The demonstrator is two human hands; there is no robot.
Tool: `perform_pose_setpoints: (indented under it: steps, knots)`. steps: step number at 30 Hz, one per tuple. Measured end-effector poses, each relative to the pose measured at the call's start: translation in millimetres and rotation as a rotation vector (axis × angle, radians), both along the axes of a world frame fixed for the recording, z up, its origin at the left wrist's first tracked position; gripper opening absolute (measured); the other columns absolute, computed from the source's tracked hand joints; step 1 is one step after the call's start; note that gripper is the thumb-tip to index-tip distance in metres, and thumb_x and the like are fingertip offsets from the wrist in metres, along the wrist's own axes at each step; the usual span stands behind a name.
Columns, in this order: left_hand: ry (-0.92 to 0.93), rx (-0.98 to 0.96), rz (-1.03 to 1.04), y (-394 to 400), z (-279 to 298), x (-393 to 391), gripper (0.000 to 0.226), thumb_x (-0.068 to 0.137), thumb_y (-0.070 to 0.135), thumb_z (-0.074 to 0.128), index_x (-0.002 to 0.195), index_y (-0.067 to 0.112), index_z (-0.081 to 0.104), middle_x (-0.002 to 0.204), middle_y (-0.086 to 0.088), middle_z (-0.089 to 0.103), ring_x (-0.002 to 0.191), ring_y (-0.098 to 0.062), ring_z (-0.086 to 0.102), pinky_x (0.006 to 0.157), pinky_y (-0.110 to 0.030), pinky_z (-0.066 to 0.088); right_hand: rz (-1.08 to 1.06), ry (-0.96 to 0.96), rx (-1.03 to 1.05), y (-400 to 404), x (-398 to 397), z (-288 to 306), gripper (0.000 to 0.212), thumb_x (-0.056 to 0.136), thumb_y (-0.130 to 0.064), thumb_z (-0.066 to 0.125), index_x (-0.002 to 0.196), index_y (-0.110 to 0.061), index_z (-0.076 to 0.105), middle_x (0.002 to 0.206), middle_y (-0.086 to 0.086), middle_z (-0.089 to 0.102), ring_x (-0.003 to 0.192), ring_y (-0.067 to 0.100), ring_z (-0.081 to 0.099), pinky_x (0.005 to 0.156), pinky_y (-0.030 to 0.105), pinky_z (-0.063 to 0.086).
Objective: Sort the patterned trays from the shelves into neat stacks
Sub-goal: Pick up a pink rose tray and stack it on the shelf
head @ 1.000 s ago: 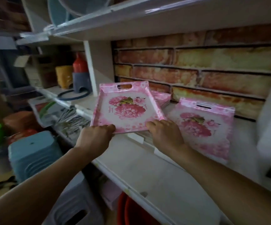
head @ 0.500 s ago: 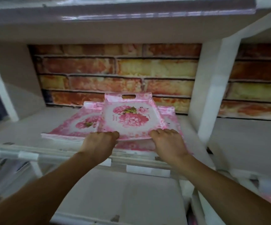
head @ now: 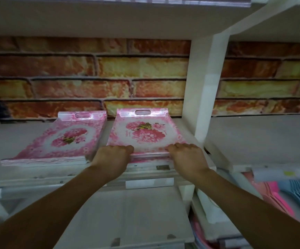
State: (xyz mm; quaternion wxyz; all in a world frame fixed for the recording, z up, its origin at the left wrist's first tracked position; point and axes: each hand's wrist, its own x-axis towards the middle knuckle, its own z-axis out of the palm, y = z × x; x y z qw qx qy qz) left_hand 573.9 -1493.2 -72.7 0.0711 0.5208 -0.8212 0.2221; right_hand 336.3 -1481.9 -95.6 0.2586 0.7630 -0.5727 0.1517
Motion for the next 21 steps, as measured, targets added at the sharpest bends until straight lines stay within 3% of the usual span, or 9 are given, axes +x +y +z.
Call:
perform_pose_setpoints:
  steps: [3,7,15,21]
  knots:
    - [0.000,0.019,-0.021,0.2,3.3,0.0,0.017,0.098,0.031,0.041,0.111,0.027,0.051,0.097,0.001,0.069,0.084,-0.022,0.066,0.058,-0.027,0.036,0.003,0.002,-0.004,2.7,1.0,4.3,0.028,0.048,-0.006,0.079,0.070,-0.020,0.068,0.051,-0.003,0.058,0.040,0.017,0.053,0.046,0.020,0.036]
    - [-0.022,0.019,-0.037,-4.7,3.3,-0.6,0.016,0.096,0.029,0.042,0.110,0.027,0.050,0.095,0.000,0.068,0.082,-0.022,0.066,0.059,-0.028,0.038,0.003,0.015,0.009,-0.1,-2.6,3.7,0.029,0.048,-0.008,0.079,0.071,-0.021,0.067,0.052,-0.004,0.058,0.041,0.017,0.054,0.047,0.020,0.034]
    - [-0.004,0.052,-0.133,-12.5,3.3,-1.2,0.028,0.098,0.040,0.033,0.109,0.024,0.052,0.096,0.000,0.067,0.081,-0.020,0.063,0.068,-0.029,0.047,0.024,0.023,0.075,-0.1,-11.8,4.1,0.023,0.079,-0.017,0.057,0.100,-0.023,0.065,0.081,-0.004,0.068,0.070,0.019,0.063,0.061,0.025,0.038]
    - [-0.011,0.066,-0.130,-12.7,-5.9,-8.6,0.034,0.096,0.044,0.029,0.106,0.022,0.053,0.096,-0.001,0.067,0.083,-0.022,0.062,0.065,-0.029,0.039,0.101,-0.007,0.146,-2.0,-22.4,-1.3,0.026,0.093,-0.026,0.045,0.113,-0.025,0.060,0.101,-0.006,0.069,0.084,0.016,0.065,0.070,0.027,0.046]
